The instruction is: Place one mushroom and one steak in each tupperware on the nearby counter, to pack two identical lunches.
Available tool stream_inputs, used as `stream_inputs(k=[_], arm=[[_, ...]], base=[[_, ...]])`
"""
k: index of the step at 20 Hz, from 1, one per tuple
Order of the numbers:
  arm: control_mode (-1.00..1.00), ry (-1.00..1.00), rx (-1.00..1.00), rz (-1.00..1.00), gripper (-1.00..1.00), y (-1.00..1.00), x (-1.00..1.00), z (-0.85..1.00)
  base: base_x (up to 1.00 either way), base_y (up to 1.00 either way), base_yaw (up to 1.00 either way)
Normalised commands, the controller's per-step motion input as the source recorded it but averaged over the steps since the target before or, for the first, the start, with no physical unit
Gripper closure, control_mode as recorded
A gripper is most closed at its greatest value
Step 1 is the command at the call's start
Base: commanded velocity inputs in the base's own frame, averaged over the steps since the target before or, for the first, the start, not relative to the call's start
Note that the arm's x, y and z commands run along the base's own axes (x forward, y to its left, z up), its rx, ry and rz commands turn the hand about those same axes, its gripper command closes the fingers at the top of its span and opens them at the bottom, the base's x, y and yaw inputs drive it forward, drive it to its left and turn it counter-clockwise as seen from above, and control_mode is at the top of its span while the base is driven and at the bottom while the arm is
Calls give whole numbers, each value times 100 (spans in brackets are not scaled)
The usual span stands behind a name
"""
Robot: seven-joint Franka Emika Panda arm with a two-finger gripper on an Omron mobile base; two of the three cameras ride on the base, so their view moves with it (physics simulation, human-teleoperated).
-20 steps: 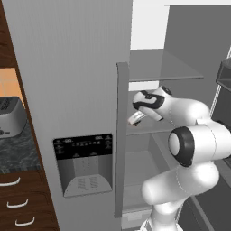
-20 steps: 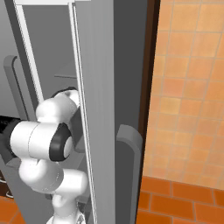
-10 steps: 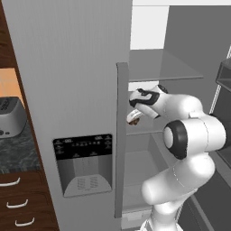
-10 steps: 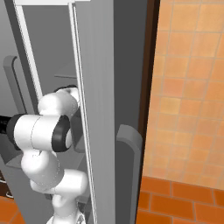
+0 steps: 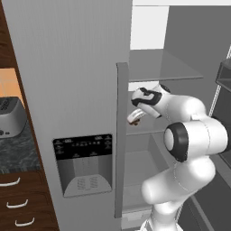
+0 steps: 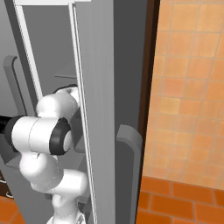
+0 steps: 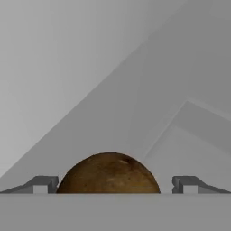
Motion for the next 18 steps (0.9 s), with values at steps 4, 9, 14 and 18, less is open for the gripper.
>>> stream_inputs(k=[4, 9, 14, 18], arm=[[-100, -8, 0, 0, -100, 0, -56, -23], [-100, -15, 0, 0, -100, 19, -18, -18], [-100, -7, 0, -1, -100, 3, 12, 0], [-100, 0, 0, -3, -100, 0, 16, 0]], base=[[0, 0, 0], [0, 0, 0], [0, 0, 0], [0, 0, 0]])
